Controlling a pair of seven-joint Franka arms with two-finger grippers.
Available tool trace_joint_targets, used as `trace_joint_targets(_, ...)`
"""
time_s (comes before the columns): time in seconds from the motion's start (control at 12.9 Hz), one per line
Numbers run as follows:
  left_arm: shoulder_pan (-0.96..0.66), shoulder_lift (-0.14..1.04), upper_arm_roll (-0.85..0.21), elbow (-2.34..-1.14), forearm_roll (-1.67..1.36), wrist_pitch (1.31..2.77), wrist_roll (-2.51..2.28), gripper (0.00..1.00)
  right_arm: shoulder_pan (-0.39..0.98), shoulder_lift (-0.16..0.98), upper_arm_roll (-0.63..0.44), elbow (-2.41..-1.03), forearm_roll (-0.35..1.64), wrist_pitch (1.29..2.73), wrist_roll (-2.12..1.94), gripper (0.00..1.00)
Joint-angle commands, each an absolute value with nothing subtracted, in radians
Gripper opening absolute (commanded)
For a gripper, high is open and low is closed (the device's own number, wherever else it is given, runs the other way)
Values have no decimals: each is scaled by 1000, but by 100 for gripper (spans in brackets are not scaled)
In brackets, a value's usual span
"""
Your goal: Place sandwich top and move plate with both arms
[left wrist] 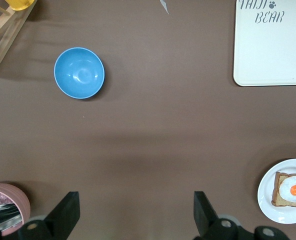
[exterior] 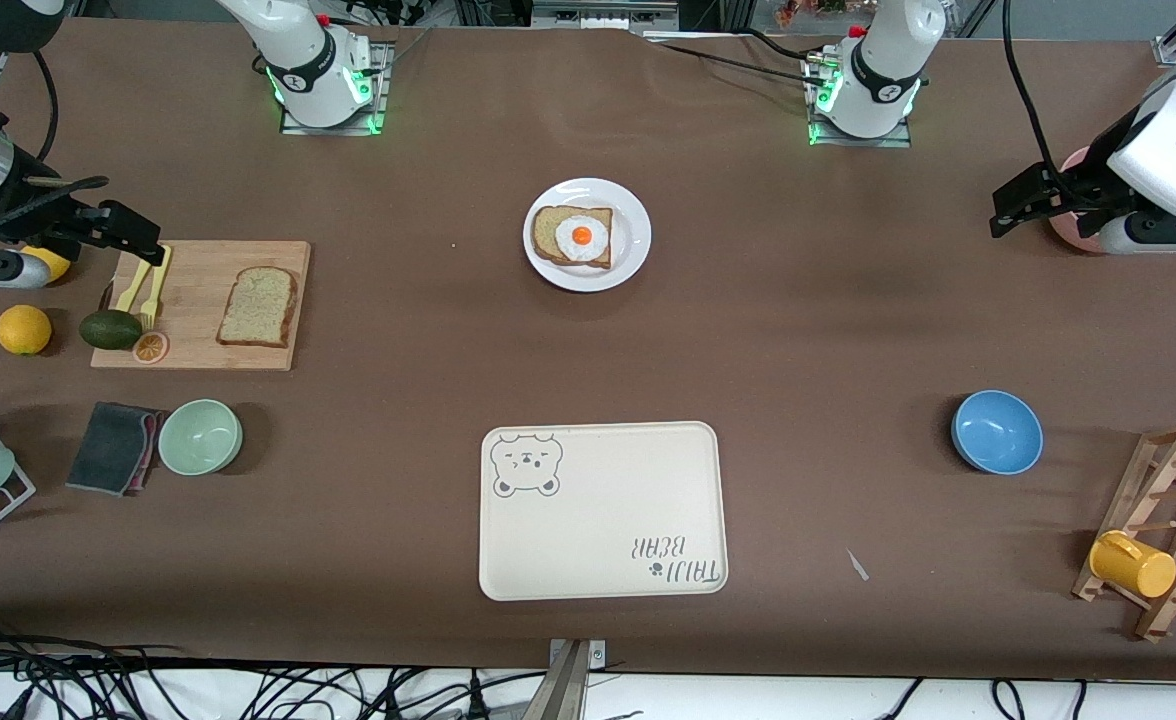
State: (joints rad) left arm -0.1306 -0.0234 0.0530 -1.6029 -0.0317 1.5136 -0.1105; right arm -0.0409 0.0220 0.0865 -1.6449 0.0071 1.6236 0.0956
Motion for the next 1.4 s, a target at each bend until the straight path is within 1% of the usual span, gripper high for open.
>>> trace_joint_targets(0.0,-120,-18,52,-1591,-55,1503,-109,100,-55,6,94,-1672,34,1635,83,100)
trace_joint_targets(0.93,-120,-18,48,-1589,-57,1503,-117,100,-66,-12,92,-1689,26,1628,97,100)
trace_joint_targets(1.09,-120,-20,48,-1589,-57,1503,-117,100,-66,-17,92,-1730,25,1650,98,100)
trace_joint_targets(1.32,-120,-20,48,-1589,-55,1503,-115,100,-66,-18,92,-1736,18,1661,98,100)
